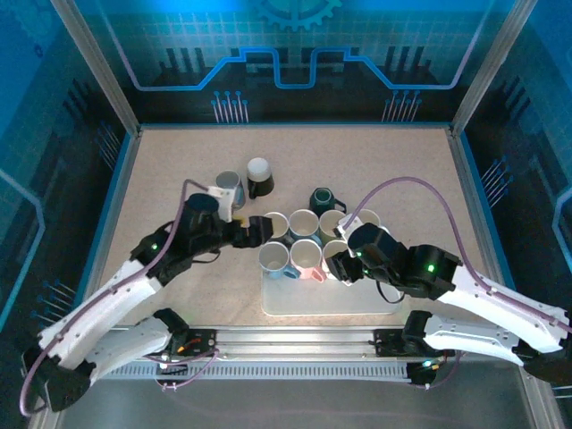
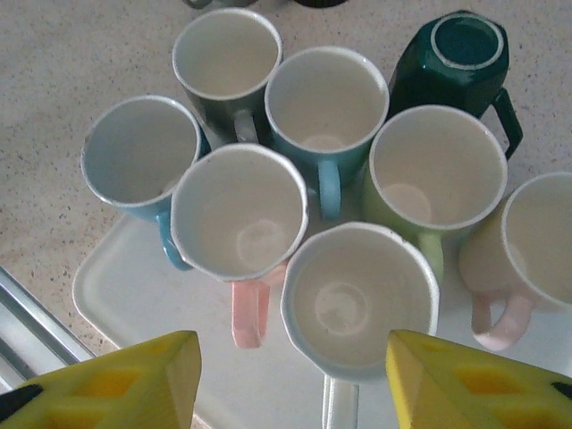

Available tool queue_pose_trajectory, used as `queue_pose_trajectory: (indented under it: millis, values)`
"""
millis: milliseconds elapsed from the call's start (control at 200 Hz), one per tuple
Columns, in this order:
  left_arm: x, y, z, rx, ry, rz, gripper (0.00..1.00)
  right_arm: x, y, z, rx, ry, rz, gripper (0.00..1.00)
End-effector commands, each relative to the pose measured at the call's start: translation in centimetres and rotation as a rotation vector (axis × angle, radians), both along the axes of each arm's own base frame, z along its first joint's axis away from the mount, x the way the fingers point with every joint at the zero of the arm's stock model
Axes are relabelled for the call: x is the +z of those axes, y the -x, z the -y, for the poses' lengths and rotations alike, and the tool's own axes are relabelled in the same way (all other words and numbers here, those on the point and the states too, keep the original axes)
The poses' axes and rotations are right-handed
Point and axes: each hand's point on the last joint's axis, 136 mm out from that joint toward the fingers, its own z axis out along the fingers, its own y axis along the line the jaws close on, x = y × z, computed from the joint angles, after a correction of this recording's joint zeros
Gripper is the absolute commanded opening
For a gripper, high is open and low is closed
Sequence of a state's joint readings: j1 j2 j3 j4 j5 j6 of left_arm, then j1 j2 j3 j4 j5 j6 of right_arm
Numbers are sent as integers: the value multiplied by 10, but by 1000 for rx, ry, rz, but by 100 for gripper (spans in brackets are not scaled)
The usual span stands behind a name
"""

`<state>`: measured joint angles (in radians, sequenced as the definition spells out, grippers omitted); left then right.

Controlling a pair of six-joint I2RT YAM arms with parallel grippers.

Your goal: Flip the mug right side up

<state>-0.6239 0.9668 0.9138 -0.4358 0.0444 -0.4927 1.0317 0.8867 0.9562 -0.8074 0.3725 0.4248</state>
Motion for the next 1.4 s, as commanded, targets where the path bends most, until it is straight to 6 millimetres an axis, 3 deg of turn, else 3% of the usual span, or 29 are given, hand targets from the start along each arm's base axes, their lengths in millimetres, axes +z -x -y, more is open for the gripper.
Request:
queue_pose_trajectory:
  millis: [0, 145, 300, 440, 710, 890, 1391]
  values:
    - [11, -25, 14, -6, -82, 33, 99, 26, -17, 2, -36, -45, 109, 58]
    - [17, -65, 49, -59, -126, 37, 99, 44, -26, 15, -92, -65, 175, 57]
    - [-10, -112, 83, -133, -261, 17, 99, 58, -31, 35, -158, -123, 233, 58]
    - [-43, -145, 100, -116, -337, -65, 99, 60, -31, 49, -193, -150, 239, 61]
    - [-76, -162, 140, -84, -304, -176, 99, 53, -34, 60, -202, -152, 246, 61]
    - [-104, -170, 144, -63, -377, -225, 99, 51, -36, 61, -196, -160, 240, 62]
    - [-150, -171, 148, -16, -435, -325, 99, 38, -37, 63, -191, -163, 224, 62]
